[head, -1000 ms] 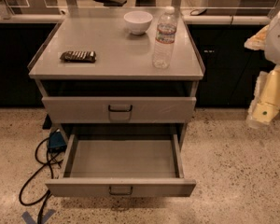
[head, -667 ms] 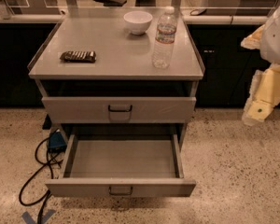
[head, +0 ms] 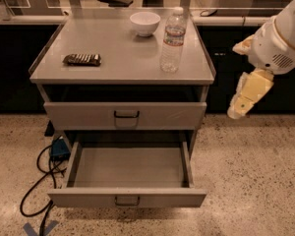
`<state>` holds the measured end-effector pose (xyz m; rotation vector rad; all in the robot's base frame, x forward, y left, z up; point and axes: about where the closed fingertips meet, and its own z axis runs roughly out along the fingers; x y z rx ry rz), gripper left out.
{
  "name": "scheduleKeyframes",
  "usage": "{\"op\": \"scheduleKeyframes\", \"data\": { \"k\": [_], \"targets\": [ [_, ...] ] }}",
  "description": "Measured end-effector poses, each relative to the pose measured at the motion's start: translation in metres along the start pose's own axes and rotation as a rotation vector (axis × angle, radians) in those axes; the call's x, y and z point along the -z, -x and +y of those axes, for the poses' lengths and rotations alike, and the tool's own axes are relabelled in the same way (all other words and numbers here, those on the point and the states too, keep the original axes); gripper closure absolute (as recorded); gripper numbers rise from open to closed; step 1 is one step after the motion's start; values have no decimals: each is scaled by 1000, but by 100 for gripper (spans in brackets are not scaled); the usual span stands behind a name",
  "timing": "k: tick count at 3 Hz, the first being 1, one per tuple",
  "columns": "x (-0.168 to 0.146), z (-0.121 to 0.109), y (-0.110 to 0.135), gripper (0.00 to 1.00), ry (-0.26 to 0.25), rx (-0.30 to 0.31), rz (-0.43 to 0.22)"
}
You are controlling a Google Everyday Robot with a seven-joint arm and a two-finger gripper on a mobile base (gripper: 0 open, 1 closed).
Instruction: Place water bottle into middle drawer
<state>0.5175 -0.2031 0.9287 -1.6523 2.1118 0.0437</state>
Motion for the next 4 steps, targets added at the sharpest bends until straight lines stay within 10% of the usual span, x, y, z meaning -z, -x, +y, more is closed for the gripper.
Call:
{"op": "scheduleKeyframes", "data": {
  "k": [2,4],
  "targets": [
    [-68,-55,-15,0,-128,-114,-200],
    [-71,-63,-12,0,-166,-120,-268]
  ]
}}
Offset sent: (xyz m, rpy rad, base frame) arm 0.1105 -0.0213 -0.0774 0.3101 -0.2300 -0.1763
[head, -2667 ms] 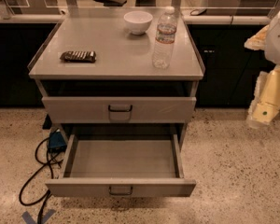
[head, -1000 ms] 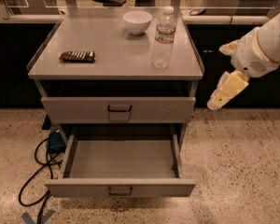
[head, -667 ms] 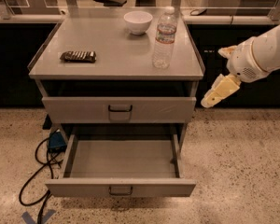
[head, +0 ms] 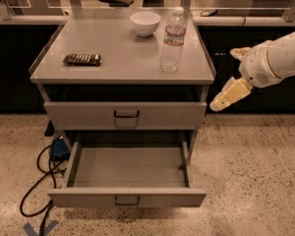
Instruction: Place water bottle into middle drawer
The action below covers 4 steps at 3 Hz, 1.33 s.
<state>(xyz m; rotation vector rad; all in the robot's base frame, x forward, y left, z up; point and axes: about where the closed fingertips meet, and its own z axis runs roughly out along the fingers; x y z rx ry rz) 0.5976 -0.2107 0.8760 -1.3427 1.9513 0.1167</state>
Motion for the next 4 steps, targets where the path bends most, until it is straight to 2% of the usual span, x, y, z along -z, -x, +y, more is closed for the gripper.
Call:
{"op": "scheduleKeyframes", "data": {
  "k": [1,2,3,4],
  "targets": [
    [-25,-21,16,0,11,38,-73],
    [-40,-61,52,0,-12,75,-163],
    [-44,-105,91,0,-78,80,-246],
    [-58,-134,114,0,-85,33,-319]
  ]
}}
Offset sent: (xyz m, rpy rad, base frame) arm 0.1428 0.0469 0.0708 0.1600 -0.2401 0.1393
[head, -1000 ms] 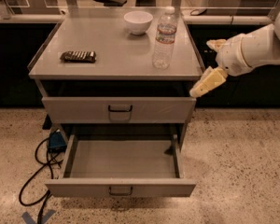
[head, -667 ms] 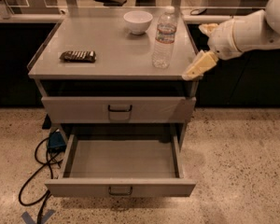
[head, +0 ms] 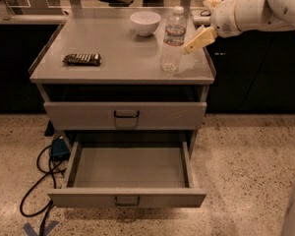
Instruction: Place water bottle into middle drawer
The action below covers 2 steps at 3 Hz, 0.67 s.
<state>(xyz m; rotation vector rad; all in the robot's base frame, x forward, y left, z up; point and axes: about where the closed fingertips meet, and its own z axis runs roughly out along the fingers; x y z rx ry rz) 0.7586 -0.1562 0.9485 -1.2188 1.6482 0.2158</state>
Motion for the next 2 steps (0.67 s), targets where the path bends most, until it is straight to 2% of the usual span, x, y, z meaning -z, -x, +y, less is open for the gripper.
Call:
{"op": "scheduleKeyframes", "data": {
  "k": [1,2],
  "targets": [
    [-32,-4,10,0,52,-60,-46],
    [-51,25,17,0,180,-116,10]
  ]
}}
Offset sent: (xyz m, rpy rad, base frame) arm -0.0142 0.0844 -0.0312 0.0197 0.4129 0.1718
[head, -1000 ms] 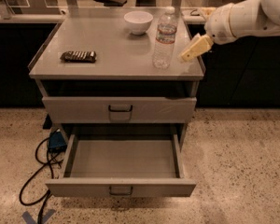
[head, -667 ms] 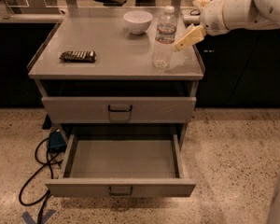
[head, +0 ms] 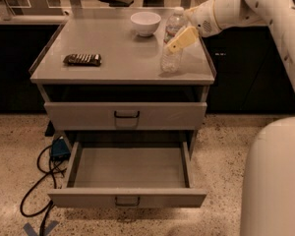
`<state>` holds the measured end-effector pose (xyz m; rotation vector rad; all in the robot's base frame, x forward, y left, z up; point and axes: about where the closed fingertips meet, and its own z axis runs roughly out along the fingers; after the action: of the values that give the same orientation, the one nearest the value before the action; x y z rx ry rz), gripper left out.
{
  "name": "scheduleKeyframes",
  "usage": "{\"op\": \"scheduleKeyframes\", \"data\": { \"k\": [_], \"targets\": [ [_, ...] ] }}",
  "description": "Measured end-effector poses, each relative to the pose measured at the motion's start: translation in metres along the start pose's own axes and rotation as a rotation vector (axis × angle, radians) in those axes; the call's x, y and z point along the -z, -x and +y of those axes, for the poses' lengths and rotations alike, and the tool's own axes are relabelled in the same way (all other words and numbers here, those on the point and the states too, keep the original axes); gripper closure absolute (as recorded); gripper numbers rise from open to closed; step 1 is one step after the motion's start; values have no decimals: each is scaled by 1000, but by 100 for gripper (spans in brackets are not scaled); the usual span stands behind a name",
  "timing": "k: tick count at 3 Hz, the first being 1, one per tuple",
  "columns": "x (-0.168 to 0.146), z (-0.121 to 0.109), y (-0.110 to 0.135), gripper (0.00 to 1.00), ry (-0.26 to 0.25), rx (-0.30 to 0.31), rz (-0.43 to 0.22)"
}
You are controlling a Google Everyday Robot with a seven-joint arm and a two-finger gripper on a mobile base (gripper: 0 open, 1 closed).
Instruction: Place water bottle into middle drawer
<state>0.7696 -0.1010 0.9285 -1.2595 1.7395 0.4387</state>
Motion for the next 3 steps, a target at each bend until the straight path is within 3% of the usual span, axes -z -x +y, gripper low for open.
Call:
{"op": "scheduleKeyframes", "data": {
  "k": [1,3],
  "targets": [
    [-3,11,-5,0,43,-9,20],
    [-14,8,-2,0,48,1,-9]
  ]
}}
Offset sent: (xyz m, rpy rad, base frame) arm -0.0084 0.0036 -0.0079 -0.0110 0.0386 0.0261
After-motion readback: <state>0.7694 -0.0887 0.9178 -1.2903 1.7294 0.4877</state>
